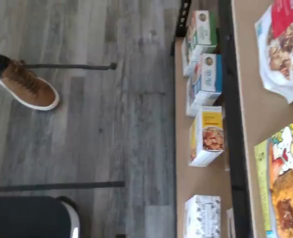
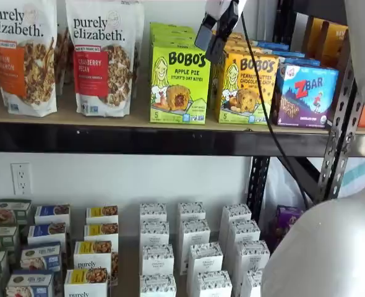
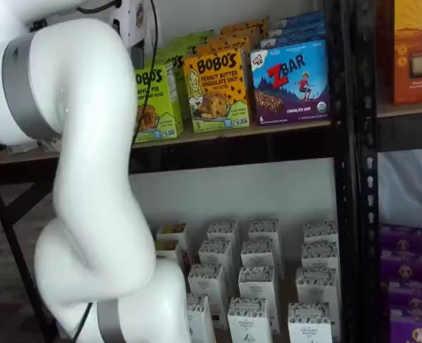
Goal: Pick the green box on the top shelf, the fourth from the left
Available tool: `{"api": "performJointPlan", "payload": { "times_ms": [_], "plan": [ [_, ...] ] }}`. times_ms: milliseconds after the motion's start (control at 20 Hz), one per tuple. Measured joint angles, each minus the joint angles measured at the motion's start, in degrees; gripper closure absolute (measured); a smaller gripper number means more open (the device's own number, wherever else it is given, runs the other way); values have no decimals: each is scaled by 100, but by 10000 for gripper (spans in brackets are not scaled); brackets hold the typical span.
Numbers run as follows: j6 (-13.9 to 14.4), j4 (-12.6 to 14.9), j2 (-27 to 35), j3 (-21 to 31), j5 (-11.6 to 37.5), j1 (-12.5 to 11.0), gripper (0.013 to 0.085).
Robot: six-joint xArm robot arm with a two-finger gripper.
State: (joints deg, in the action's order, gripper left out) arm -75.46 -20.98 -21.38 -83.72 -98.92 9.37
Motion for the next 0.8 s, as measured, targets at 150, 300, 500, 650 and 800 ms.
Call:
{"api": "performJointPlan", "payload": {
  "times_ms": [150,300,500,650,800],
  "plan": [
    [-3,-51,-150,217,357,9,130],
    [29,-36,-203,330,600,68,130],
    [62,7,-245,468,880,139,130],
    [57,-25,-245,535,1033,150,130],
    [38,-92,-228,569,1172,138,130]
  ]
}}
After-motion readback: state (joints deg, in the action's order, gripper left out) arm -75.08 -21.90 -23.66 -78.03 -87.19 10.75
